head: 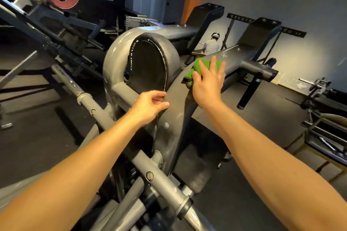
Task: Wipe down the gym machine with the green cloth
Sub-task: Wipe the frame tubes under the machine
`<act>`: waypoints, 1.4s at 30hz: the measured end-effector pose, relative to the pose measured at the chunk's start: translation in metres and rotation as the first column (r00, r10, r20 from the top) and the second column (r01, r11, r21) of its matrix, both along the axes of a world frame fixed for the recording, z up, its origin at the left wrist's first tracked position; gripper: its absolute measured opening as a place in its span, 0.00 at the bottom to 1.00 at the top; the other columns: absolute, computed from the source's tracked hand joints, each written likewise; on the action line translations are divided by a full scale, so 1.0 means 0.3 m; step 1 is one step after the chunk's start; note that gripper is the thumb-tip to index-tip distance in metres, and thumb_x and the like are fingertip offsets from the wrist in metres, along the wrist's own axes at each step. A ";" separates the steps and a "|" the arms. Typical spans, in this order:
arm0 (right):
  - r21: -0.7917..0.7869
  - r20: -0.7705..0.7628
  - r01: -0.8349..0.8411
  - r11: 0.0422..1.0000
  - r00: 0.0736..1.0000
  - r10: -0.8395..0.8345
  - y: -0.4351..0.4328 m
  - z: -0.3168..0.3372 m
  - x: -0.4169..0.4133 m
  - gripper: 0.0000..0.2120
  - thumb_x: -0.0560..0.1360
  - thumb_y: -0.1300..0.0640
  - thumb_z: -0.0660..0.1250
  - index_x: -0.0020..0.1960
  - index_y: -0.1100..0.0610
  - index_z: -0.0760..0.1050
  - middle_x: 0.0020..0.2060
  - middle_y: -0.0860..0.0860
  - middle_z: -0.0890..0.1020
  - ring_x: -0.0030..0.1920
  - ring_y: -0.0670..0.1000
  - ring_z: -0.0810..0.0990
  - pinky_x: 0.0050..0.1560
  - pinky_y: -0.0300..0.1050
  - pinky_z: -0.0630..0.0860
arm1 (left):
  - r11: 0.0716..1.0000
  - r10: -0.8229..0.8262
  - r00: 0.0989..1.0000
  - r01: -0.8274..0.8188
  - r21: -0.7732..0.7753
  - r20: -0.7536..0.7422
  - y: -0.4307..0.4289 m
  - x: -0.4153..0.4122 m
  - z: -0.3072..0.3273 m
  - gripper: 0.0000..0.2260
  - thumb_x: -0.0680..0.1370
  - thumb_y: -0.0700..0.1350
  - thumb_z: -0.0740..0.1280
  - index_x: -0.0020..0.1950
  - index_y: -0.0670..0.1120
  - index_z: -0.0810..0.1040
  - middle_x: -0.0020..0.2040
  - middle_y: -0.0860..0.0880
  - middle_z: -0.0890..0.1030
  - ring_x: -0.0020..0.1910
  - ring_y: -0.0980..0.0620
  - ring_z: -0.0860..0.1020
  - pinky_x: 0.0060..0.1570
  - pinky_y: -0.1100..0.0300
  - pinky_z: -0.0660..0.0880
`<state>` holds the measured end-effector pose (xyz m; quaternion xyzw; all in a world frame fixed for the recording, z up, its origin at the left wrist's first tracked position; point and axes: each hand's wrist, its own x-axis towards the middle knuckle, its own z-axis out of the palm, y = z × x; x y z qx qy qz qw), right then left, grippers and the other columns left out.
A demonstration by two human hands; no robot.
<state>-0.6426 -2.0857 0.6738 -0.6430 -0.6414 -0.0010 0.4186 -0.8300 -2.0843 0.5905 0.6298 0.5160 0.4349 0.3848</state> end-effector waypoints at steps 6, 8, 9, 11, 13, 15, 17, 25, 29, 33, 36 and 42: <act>0.231 -0.026 -0.044 0.972 0.998 0.051 -0.082 -0.196 -0.065 0.22 0.83 0.55 0.62 0.77 0.51 0.69 0.83 0.53 0.47 0.82 0.56 0.38 0.81 0.61 0.44 | 1.000 0.018 0.999 -0.019 0.017 0.036 0.008 0.003 -0.023 0.14 0.76 0.49 0.77 0.60 0.53 0.80 0.52 0.56 0.84 0.53 0.58 0.83 0.60 0.50 0.80; 0.254 0.003 -0.084 0.964 0.996 0.086 -0.134 -0.288 -0.098 0.24 0.82 0.59 0.64 0.77 0.51 0.69 0.83 0.53 0.45 0.82 0.57 0.37 0.81 0.59 0.45 | 1.000 0.010 0.999 -0.011 0.018 0.045 0.013 -0.002 -0.031 0.13 0.76 0.49 0.77 0.58 0.52 0.80 0.52 0.55 0.85 0.53 0.57 0.83 0.60 0.50 0.81; 0.246 0.011 -0.103 0.964 0.995 0.104 -0.164 -0.337 -0.115 0.26 0.81 0.61 0.65 0.78 0.51 0.68 0.83 0.53 0.44 0.82 0.57 0.36 0.81 0.58 0.45 | 1.000 0.007 0.999 -0.008 0.019 0.048 0.017 -0.004 -0.037 0.13 0.75 0.49 0.77 0.57 0.52 0.80 0.51 0.54 0.85 0.52 0.57 0.84 0.59 0.49 0.81; 0.195 0.008 -0.130 0.972 0.991 0.131 -0.225 -0.448 -0.142 0.29 0.80 0.65 0.67 0.79 0.51 0.66 0.83 0.53 0.42 0.82 0.58 0.37 0.79 0.54 0.47 | 1.000 0.005 0.998 -0.007 0.029 0.068 0.024 -0.007 -0.052 0.12 0.74 0.50 0.78 0.54 0.54 0.80 0.50 0.54 0.85 0.52 0.56 0.84 0.59 0.47 0.81; 0.133 0.003 -0.144 0.981 0.989 0.145 -0.279 -0.561 -0.157 0.31 0.79 0.67 0.67 0.79 0.51 0.65 0.83 0.53 0.40 0.82 0.58 0.39 0.78 0.53 0.51 | 0.999 0.016 0.997 -0.019 0.031 0.079 0.028 -0.005 -0.061 0.11 0.74 0.49 0.79 0.52 0.55 0.80 0.49 0.54 0.86 0.51 0.55 0.84 0.59 0.47 0.81; 0.076 0.009 -0.148 0.986 0.989 0.147 -0.319 -0.637 -0.174 0.32 0.79 0.66 0.68 0.80 0.51 0.63 0.82 0.54 0.38 0.82 0.58 0.43 0.77 0.53 0.58 | 0.999 0.025 0.997 -0.027 0.025 0.079 0.024 -0.001 -0.062 0.11 0.74 0.49 0.78 0.52 0.54 0.80 0.49 0.53 0.85 0.50 0.55 0.84 0.59 0.48 0.81; 0.050 0.022 -0.125 0.991 0.992 0.124 -0.323 -0.648 -0.187 0.34 0.79 0.65 0.68 0.81 0.51 0.61 0.82 0.54 0.37 0.83 0.57 0.46 0.77 0.47 0.58 | 0.999 0.021 0.997 -0.023 0.028 0.077 0.021 0.000 -0.062 0.11 0.74 0.49 0.78 0.52 0.53 0.80 0.49 0.52 0.85 0.50 0.55 0.84 0.59 0.48 0.81; 0.159 -0.001 -0.112 0.981 0.993 0.114 -0.164 -0.333 -0.112 0.30 0.82 0.61 0.64 0.81 0.53 0.59 0.81 0.58 0.37 0.81 0.60 0.34 0.79 0.49 0.41 | 0.999 0.020 0.998 -0.023 0.044 0.060 0.008 -0.011 -0.046 0.10 0.74 0.48 0.78 0.51 0.52 0.81 0.47 0.52 0.85 0.49 0.55 0.84 0.56 0.49 0.82; 0.119 -0.010 0.021 0.993 1.000 -0.020 -0.013 -0.079 -0.033 0.22 0.84 0.54 0.59 0.77 0.58 0.68 0.83 0.57 0.48 0.82 0.60 0.41 0.81 0.62 0.45 | 1.000 0.027 1.000 -0.027 -0.006 0.011 -0.019 -0.015 -0.028 0.13 0.76 0.51 0.76 0.58 0.51 0.80 0.51 0.54 0.83 0.51 0.58 0.81 0.50 0.60 0.80; 0.181 0.121 -0.005 0.983 0.992 -0.018 -0.001 -0.090 -0.004 0.17 0.84 0.54 0.58 0.69 0.58 0.75 0.82 0.56 0.56 0.82 0.58 0.46 0.81 0.62 0.47 | 0.999 0.041 0.999 -0.040 -0.014 0.023 -0.022 -0.011 -0.032 0.13 0.77 0.51 0.75 0.59 0.52 0.79 0.51 0.56 0.83 0.51 0.59 0.80 0.48 0.64 0.76; 0.258 0.224 -0.117 0.959 0.973 0.058 -0.072 -0.212 -0.024 0.17 0.82 0.59 0.62 0.70 0.60 0.75 0.81 0.58 0.59 0.82 0.58 0.47 0.80 0.63 0.49 | 0.997 0.071 0.995 -0.073 0.029 0.064 -0.017 -0.002 -0.057 0.10 0.76 0.50 0.76 0.55 0.53 0.80 0.49 0.56 0.84 0.49 0.60 0.82 0.50 0.62 0.79; 0.110 0.539 -0.330 0.938 0.813 0.222 -0.271 -0.551 -0.077 0.28 0.73 0.65 0.74 0.72 0.59 0.75 0.80 0.57 0.62 0.82 0.59 0.49 0.80 0.64 0.47 | 0.991 0.108 0.986 -0.116 0.059 0.126 -0.092 -0.030 -0.162 0.07 0.78 0.42 0.73 0.50 0.55 0.82 0.45 0.56 0.85 0.45 0.62 0.82 0.57 0.57 0.80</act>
